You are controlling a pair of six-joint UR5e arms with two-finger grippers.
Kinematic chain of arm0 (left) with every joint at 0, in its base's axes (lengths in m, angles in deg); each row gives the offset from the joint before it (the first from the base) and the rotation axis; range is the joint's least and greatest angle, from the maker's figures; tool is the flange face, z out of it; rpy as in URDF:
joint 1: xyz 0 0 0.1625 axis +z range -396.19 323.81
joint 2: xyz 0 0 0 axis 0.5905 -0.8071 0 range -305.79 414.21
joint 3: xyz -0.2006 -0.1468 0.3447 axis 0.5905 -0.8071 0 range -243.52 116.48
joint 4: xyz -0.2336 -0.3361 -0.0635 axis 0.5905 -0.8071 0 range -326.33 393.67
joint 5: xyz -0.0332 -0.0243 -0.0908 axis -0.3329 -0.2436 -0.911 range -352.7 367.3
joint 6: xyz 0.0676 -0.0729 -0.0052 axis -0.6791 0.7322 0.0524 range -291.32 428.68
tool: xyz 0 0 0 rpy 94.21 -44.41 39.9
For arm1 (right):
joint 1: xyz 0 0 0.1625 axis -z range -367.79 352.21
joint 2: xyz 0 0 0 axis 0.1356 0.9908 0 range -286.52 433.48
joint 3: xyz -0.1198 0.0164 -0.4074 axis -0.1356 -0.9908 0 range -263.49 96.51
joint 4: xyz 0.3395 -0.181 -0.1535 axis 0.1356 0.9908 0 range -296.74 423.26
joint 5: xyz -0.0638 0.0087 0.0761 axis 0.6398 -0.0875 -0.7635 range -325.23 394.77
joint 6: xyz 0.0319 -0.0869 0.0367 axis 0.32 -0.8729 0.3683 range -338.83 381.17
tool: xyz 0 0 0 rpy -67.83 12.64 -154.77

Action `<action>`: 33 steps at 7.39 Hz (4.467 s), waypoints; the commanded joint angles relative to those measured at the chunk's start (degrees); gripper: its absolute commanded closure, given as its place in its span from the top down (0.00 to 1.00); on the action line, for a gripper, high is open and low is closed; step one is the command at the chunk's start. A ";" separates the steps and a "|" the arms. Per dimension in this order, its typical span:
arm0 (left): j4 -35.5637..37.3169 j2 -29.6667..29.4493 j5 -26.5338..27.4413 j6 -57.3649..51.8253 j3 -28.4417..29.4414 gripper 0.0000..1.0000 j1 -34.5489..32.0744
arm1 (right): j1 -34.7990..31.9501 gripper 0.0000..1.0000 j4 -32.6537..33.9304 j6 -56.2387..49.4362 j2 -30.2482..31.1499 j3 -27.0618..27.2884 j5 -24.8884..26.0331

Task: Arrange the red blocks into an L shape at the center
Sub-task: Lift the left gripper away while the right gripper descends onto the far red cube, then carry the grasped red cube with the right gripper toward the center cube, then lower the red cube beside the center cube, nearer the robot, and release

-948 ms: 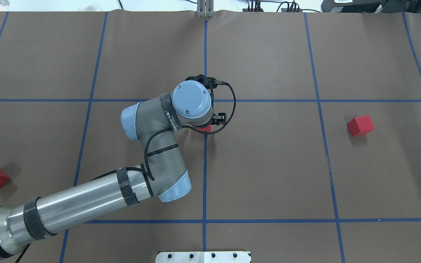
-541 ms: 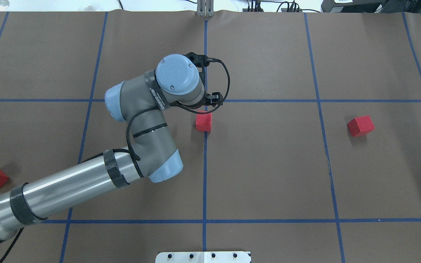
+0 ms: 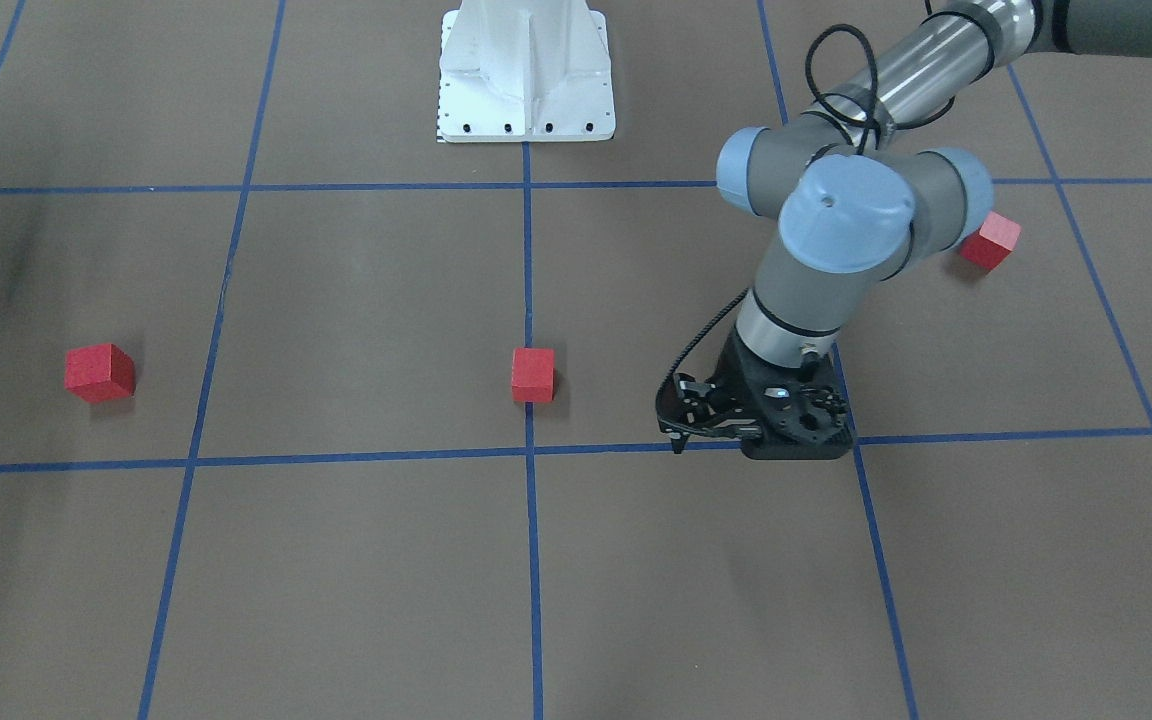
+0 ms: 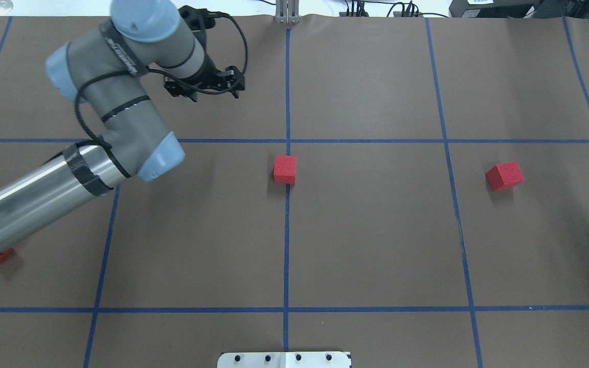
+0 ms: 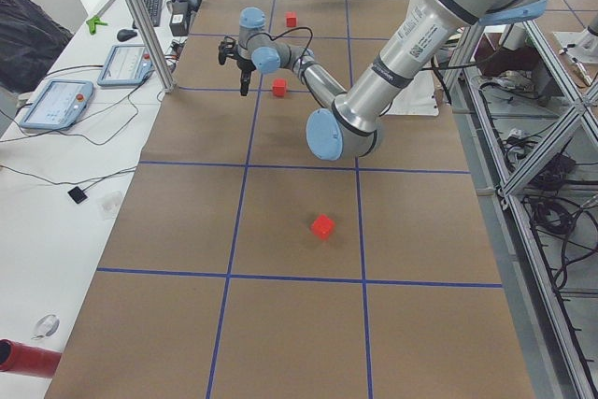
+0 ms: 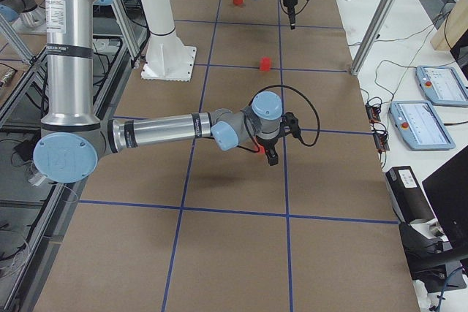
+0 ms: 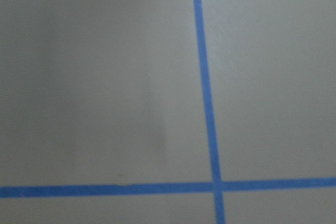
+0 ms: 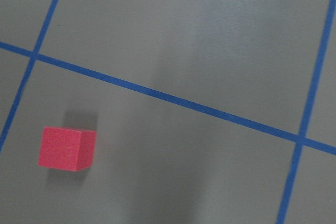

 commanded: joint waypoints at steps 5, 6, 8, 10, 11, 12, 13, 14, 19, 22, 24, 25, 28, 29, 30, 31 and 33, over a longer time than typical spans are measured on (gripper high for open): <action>-3.10 7.85 -2.24 -5.40 -2.30 1.00 -5.72 | 14.30 0.99 -5.30 11.22 -6.02 -5.08 9.79; -3.19 7.85 -2.24 -5.40 -2.30 1.00 -5.63 | 14.30 0.99 -5.30 11.14 -6.02 -6.22 9.87; -3.10 7.85 -2.24 -5.49 -2.04 1.00 -5.63 | 15.71 0.99 -5.30 11.22 -6.02 -7.81 10.14; -3.19 7.93 -2.24 -5.58 -1.95 1.00 -5.63 | 16.24 0.98 -4.17 11.14 -5.76 -9.04 9.96; -3.19 7.93 -2.24 -5.58 -1.95 1.00 -5.54 | 16.15 0.90 -3.29 11.22 -5.49 -8.96 9.96; -3.19 7.93 -2.24 -5.58 -1.95 1.00 -5.63 | 16.15 0.54 -3.19 11.31 -5.40 -8.43 9.70; -3.19 7.93 -2.24 -5.58 -1.77 1.00 -5.63 | 16.15 0.22 -2.76 11.40 -5.66 -8.25 9.61; -3.10 8.02 -2.24 -5.58 -1.77 1.00 -5.63 | 16.15 0.00 -0.66 11.40 -6.01 -6.60 9.52; -5.12 16.60 -11.70 -15.92 -3.17 1.00 -12.55 | 21.39 0.00 42.20 14.79 -33.11 7.83 9.52; -5.21 28.03 -14.26 -24.81 -8.97 1.00 -18.35 | 36.31 0.00 31.75 40.31 -45.97 -2.05 18.70; -5.13 33.13 -18.93 -27.10 -11.69 1.00 -21.71 | 41.27 0.00 21.72 48.55 -50.47 -13.12 24.45; -5.21 33.85 -18.94 -27.11 -12.49 1.00 -21.71 | 42.07 0.00 20.55 50.58 -52.41 -16.57 24.81; -5.13 33.86 -18.94 -27.11 -12.76 1.00 -21.63 | 42.16 0.00 20.45 52.96 -52.69 -18.71 24.90; -5.04 33.77 -18.94 -27.02 -12.84 1.00 -21.63 | 42.16 0.00 20.54 53.06 -52.69 -19.23 25.34; -5.04 33.60 -18.94 -26.94 -12.85 1.00 -21.63 | 42.16 0.00 20.54 53.15 -52.43 -19.41 25.87; -5.04 33.68 -18.94 -26.85 -12.76 1.00 -21.54 | 42.16 0.00 20.54 53.15 -52.16 -19.59 25.96; -5.04 33.69 -18.85 -26.85 -12.76 1.00 -21.54 | 42.16 0.00 20.45 53.06 -52.25 -20.29 27.27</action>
